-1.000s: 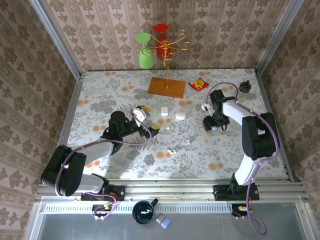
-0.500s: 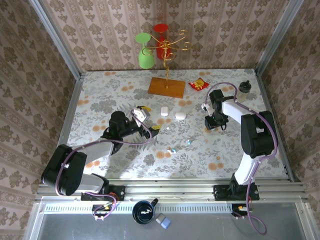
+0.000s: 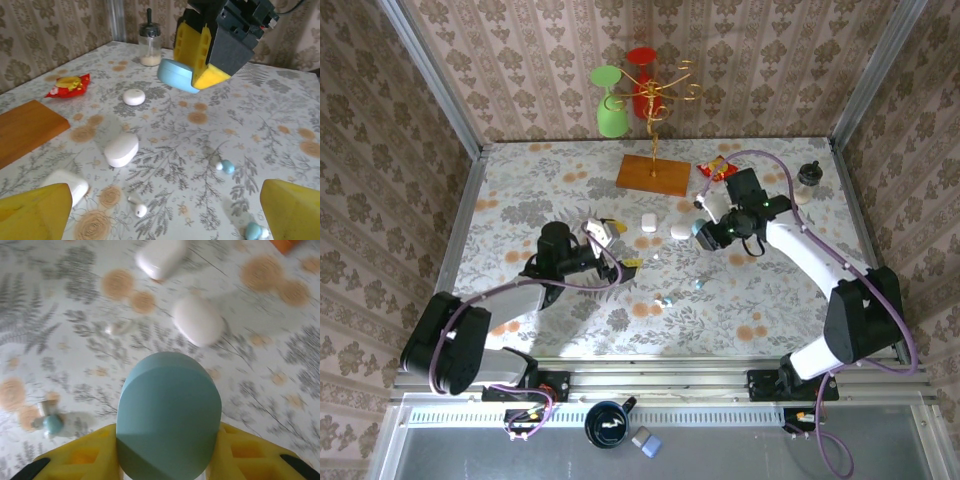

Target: Insert wireless bluetooth earbuds into charging case

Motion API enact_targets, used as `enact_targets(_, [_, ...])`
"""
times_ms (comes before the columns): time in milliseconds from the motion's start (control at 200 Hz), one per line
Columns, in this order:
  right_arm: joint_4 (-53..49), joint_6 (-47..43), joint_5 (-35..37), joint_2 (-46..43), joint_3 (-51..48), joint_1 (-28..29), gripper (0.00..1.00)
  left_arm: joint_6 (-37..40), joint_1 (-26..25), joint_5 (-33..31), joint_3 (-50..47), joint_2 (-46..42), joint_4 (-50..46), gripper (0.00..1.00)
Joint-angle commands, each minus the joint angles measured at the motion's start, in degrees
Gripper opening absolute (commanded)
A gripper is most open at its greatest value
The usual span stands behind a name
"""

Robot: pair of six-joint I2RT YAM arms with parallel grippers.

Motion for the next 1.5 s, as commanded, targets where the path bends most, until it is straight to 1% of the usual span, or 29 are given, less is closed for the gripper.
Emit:
enact_targets(0, [1.05,-6.79,-8.50,-3.09,-1.82,2.81,0.33,2.49,-0.68,3.81,1.72,-2.34,-4.05,0.96])
enact_targets(150, [-0.39,-11.38,-16.85,-5.09,-1.61,5.53,0.32,3.56,-1.75,6.26,1.63,-3.87,-5.94,0.93])
enact_targets(250, [-2.82,-14.56,-20.84,-5.46,-0.65,7.30,0.32,3.61,-2.52,9.36,2.16,-3.91,-7.58,0.88])
enact_targets(330, [-4.75,-17.18,-21.29,-5.08,0.51,9.31,0.31,3.01,-3.29,11.77,2.90,-3.42,-8.24,0.78])
enact_targets(380, [-6.19,-18.58,-21.28,-4.53,1.57,10.47,0.31,1.97,-3.90,12.83,2.95,-3.04,-7.32,0.75])
enact_targets(430, [-7.05,-19.73,-21.22,-4.01,2.50,11.29,0.32,0.70,-4.43,13.57,2.95,-2.47,-5.72,0.68])
enact_targets(575, [-6.59,-20.78,-21.59,-2.69,3.53,12.85,0.31,-1.76,-5.27,16.86,3.82,-1.13,-4.75,0.64])
enact_targets(650, [-7.07,-21.21,-20.68,-1.89,4.25,14.15,0.31,-2.83,-5.53,18.36,4.13,-0.82,-5.04,0.57])
enact_targets(805, [-8.41,-22.21,-19.18,-0.71,5.41,15.40,0.31,-4.08,-5.98,21.30,4.82,-0.81,-6.97,0.55])
enact_targets(845, [-8.86,-22.36,-19.09,-0.37,5.77,15.58,0.30,-3.76,-6.15,21.70,4.95,-0.90,-7.98,0.53])
enact_targets(1030, [-10.53,-23.30,-19.19,0.75,7.22,16.44,0.29,-0.71,-6.67,22.19,6.19,-1.17,-13.62,0.48])
enact_targets(1155, [-11.34,-23.60,-18.70,1.24,8.17,16.55,0.29,0.39,-6.74,21.94,6.46,-1.34,-15.22,0.47])
enact_targets(1195, [-11.51,-23.66,-18.69,1.39,8.31,16.55,0.29,0.62,-6.73,21.94,6.40,-1.50,-15.50,0.47])
enact_targets(1280, [-11.84,-23.90,-18.50,1.24,8.52,16.55,0.29,1.34,-6.75,21.37,6.38,-1.69,-16.22,0.53])
enact_targets(1495, [-12.55,-24.04,-18.12,1.62,8.78,16.55,0.28,3.04,-6.74,20.94,7.23,-1.18,-18.68,0.53])
